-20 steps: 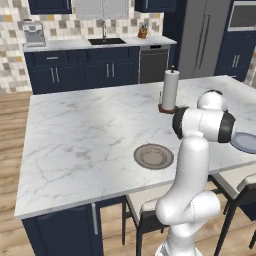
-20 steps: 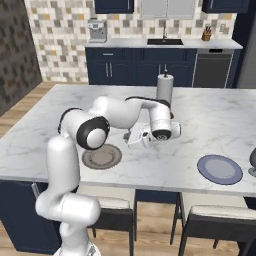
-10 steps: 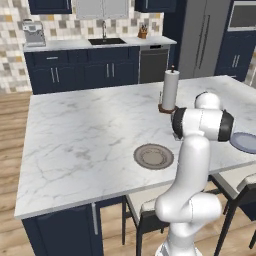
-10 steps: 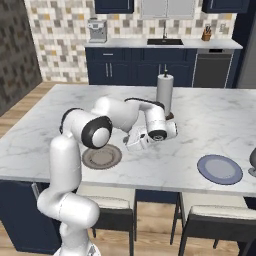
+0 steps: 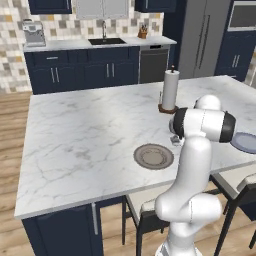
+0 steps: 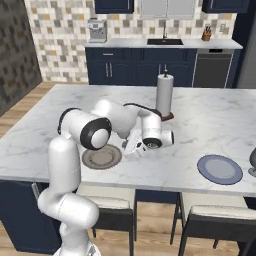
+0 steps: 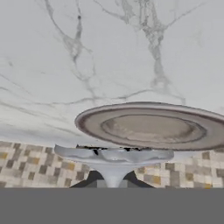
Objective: Retrieve the wine glasses from the counter and place one next to each plate.
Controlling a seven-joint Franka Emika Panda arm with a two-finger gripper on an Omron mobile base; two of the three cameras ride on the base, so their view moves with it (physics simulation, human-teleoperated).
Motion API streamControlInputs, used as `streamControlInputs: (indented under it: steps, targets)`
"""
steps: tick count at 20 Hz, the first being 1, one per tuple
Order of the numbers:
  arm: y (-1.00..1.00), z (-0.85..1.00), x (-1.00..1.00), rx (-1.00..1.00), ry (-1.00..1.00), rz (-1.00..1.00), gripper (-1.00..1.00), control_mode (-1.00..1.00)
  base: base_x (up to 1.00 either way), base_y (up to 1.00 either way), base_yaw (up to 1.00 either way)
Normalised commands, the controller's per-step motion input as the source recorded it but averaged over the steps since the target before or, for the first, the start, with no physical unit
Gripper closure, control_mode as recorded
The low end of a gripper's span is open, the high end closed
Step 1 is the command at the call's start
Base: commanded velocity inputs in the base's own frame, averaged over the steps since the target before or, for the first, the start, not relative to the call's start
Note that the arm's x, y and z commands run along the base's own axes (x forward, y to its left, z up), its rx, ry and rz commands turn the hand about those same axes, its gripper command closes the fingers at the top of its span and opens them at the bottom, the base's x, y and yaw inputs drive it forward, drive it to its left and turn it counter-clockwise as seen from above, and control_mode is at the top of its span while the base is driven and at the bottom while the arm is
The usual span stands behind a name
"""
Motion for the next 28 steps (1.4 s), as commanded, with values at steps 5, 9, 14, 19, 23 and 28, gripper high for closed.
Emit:
streamControlInputs:
  steps: [5, 9, 14, 19, 23, 28]
  targets:
    - [-0.01, -0.30, 0.24, -0.02, -0.03, 0.00, 1.00, -1.00, 0.00, 0.00, 0.00]
    - [-0.28, -0.20, 0.26, 0.10, 0.03, 0.00, 1.00, -1.00, 0.00, 0.00, 0.00]
    - [-0.30, -0.22, 0.27, 0.19, 0.01, 0.02, 1.00, -1.00, 0.00, 0.00, 0.00]
    - [-0.07, -0.17, 0.27, 0.06, 0.00, 0.02, 1.00, -1.00, 0.00, 0.00, 0.00]
    - [0.00, -0.21, 0.34, -0.01, 0.00, 0.00, 1.00, -1.00, 0.00, 0.00, 0.00]
    - [0.00, -0.26, 0.20, -0.05, 0.00, 0.00, 1.00, -1.00, 0.00, 0.00, 0.00]
